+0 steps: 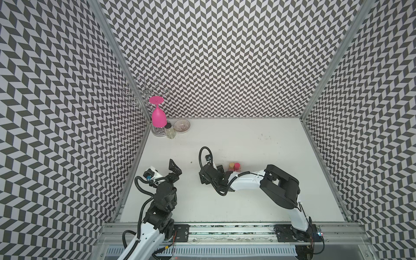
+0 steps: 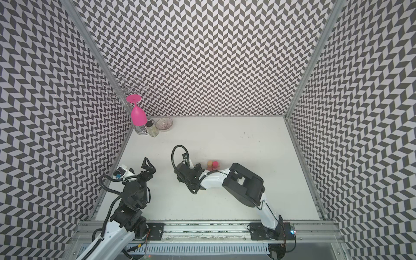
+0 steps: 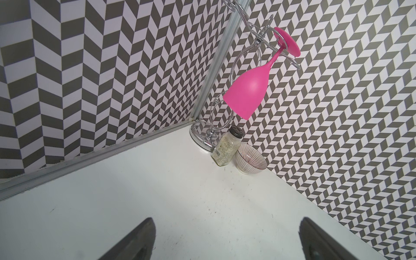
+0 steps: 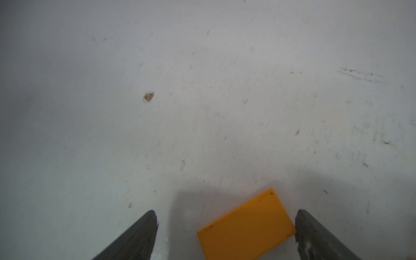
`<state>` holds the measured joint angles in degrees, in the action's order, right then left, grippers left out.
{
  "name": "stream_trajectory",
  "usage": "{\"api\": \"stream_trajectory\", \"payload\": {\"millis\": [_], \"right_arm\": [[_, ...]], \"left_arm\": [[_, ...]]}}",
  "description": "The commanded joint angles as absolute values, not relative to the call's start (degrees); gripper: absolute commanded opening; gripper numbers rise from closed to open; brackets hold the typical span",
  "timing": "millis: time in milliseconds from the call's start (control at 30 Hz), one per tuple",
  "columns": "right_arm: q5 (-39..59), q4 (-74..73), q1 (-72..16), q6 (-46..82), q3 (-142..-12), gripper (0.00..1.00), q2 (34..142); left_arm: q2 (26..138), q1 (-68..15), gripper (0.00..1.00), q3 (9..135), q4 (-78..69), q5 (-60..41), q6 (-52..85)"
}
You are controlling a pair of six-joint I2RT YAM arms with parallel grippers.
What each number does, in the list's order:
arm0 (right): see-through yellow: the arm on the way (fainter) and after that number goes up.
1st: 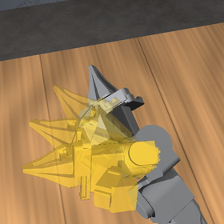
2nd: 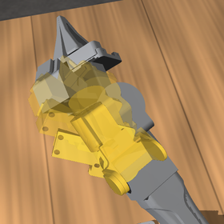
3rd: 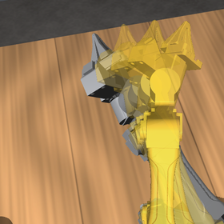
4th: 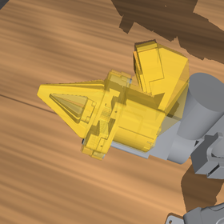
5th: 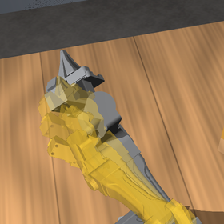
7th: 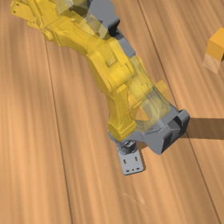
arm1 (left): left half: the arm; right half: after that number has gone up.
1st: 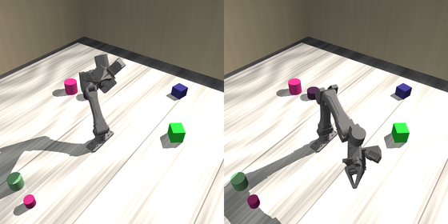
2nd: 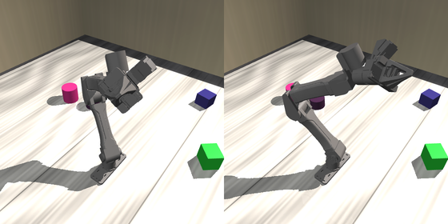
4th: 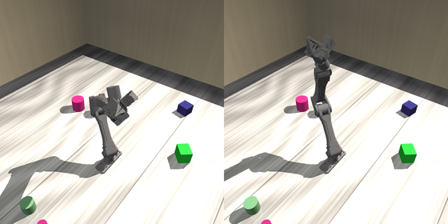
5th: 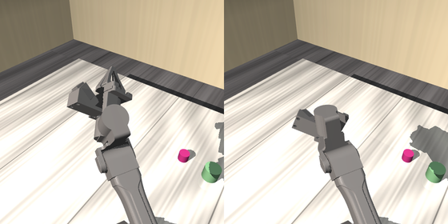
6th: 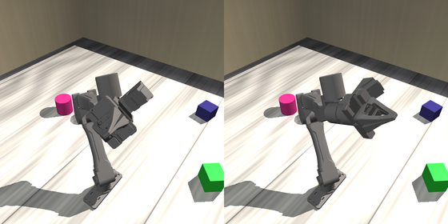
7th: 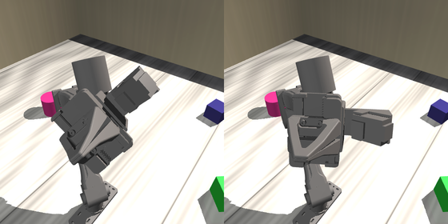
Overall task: Build the wood block tower
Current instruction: 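Move the right gripper across to the orange block while the left arm retracts, then lower the right gripper and close it on the orange block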
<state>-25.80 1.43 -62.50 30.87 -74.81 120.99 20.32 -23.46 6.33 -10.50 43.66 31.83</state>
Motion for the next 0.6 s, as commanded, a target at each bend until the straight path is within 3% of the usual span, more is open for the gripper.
{"api": "stream_trajectory", "payload": {"millis": [0, 367, 467, 567], "right_arm": [[-24.43, 1.01, -62.91, 29.74, -77.00, 0.91, 122.59], [-31.05, 5.18, -66.01, 26.65, -80.19, 0.84, 124.72], [-30.83, 2.99, -66.01, 24.08, -78.48, 0.85, 124.09], [-29.29, -2.06, -65.45, 18.76, -75.34, 0.92, 122.35]], "left_arm": [[19.79, -23.12, 1.00, 6.06, -10.28, 43.54, 32.57], [18.99, -23.09, 1.00, 5.89, -10.11, 43.15, 32.44], [18.94, -23.07, 1.00, 5.80, -10.11, 43.14, 32.46], [18.96, -23.10, 1.00, 5.80, -10.11, 42.92, 32.35]]}}
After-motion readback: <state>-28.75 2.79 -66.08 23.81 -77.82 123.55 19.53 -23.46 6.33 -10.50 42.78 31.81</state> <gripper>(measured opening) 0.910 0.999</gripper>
